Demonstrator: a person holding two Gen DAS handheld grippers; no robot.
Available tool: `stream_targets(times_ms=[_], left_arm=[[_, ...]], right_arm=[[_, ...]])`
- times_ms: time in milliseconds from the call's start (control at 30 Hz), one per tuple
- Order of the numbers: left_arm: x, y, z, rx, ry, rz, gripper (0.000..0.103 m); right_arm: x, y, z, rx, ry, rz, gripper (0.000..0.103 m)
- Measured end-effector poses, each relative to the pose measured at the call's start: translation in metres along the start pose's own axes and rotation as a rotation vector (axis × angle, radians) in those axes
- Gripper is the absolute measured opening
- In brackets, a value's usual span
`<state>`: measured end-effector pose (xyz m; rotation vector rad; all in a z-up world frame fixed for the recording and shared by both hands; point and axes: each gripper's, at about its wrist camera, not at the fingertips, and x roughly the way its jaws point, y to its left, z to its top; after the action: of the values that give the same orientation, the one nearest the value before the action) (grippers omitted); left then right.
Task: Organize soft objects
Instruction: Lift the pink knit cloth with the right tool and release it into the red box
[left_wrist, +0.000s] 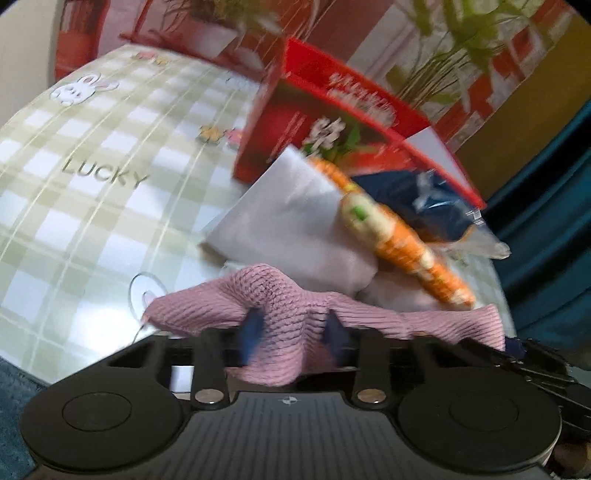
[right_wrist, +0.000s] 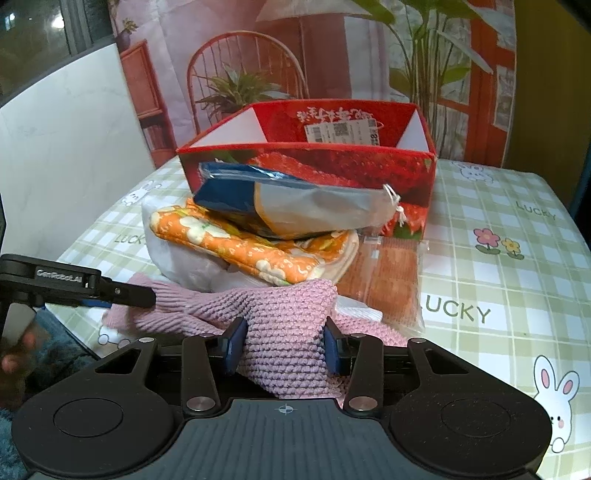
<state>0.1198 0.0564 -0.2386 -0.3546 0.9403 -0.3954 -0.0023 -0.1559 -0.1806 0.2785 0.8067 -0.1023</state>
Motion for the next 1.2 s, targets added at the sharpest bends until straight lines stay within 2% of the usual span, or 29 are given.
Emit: stream_targets(times_ms=[67, 233, 400, 533, 700, 833, 967, 1100, 1200], left_arm=[[-0.004, -0.002, 0.0, 0.01, -0.02, -0.027, 0.024], [-0.018, -0.01, 0.002, 0.028, -0.084, -0.045, 0.019], [-0.052, -0.032, 0.008, 0.125, -0.192, -0.062, 0.019], [-0.079, -0.049, 0.017, 0.189, -0.284, -0.076, 0.019], [-0.1, -0.071, 0.034, 0.252, -0.363, -0.081, 0.019], [-0.104, -0.089, 0.058, 0.296, -0.411, -0.057, 0.02], [-0.097, -0.108, 0.087, 0.343, -0.468, -0.031, 0.02], [-0.079, -0.125, 0.12, 0.395, -0.513, 0.006, 0.02], [-0.06, -0.127, 0.14, 0.409, -0.516, 0.008, 0.02]], right_arm=[[-0.004, 0.002, 0.002, -0.007, -0.016, 0.016, 0.037], [-0.016, 0.004, 0.007, -0.016, -0.057, 0.045, 0.03], [-0.03, 0.003, 0.015, -0.004, -0.107, 0.083, 0.02], [-0.047, 0.005, 0.025, -0.017, -0.182, 0.118, 0.019], [-0.059, 0.002, 0.043, -0.022, -0.249, 0.13, 0.019], [-0.062, -0.002, 0.066, -0.044, -0.287, 0.133, 0.019], [-0.056, -0.006, 0.098, -0.142, -0.34, 0.125, 0.019], [-0.037, -0.013, 0.131, -0.208, -0.36, 0.094, 0.019], [-0.016, -0.021, 0.154, -0.222, -0.375, 0.078, 0.019]])
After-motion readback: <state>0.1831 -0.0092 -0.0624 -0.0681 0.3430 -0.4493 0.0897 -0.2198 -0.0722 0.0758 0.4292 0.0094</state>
